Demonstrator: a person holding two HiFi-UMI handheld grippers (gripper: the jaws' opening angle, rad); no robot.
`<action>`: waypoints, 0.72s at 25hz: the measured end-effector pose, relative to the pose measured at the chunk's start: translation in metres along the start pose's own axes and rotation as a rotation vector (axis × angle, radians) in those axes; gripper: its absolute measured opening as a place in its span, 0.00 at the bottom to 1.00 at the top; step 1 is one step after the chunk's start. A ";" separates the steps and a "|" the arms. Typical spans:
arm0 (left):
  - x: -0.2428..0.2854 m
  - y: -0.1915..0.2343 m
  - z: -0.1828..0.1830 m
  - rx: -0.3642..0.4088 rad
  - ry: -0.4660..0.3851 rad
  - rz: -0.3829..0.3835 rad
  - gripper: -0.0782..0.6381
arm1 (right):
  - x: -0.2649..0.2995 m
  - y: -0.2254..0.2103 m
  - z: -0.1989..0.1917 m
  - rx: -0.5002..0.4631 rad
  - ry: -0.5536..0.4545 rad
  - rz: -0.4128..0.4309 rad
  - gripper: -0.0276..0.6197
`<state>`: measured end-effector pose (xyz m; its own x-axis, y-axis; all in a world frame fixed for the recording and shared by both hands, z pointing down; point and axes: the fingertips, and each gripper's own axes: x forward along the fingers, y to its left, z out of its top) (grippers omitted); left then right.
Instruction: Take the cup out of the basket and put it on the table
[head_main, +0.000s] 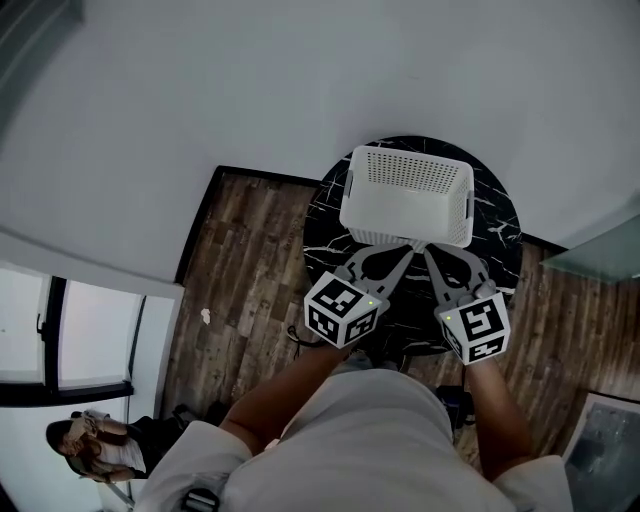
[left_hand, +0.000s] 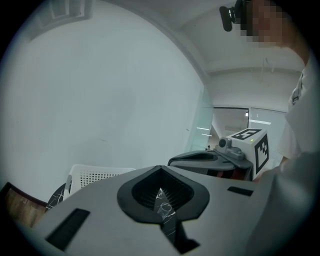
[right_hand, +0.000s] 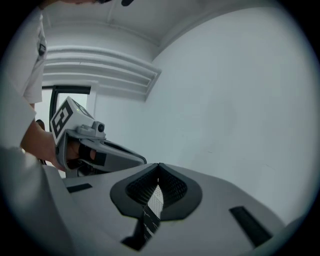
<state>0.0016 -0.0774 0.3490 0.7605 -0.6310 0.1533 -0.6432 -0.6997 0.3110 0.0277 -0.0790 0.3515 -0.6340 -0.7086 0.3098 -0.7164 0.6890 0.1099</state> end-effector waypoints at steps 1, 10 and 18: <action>-0.002 -0.002 0.001 0.004 -0.004 -0.004 0.11 | -0.004 0.002 0.005 0.008 -0.016 0.001 0.05; -0.021 -0.030 0.025 0.039 -0.077 -0.028 0.11 | -0.032 0.013 0.037 0.051 -0.102 -0.002 0.05; -0.034 -0.050 0.051 0.052 -0.145 -0.050 0.11 | -0.058 0.022 0.066 0.065 -0.177 -0.014 0.05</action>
<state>0.0031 -0.0376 0.2807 0.7733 -0.6341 0.0009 -0.6116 -0.7455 0.2649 0.0293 -0.0327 0.2732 -0.6608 -0.7379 0.1371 -0.7394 0.6714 0.0501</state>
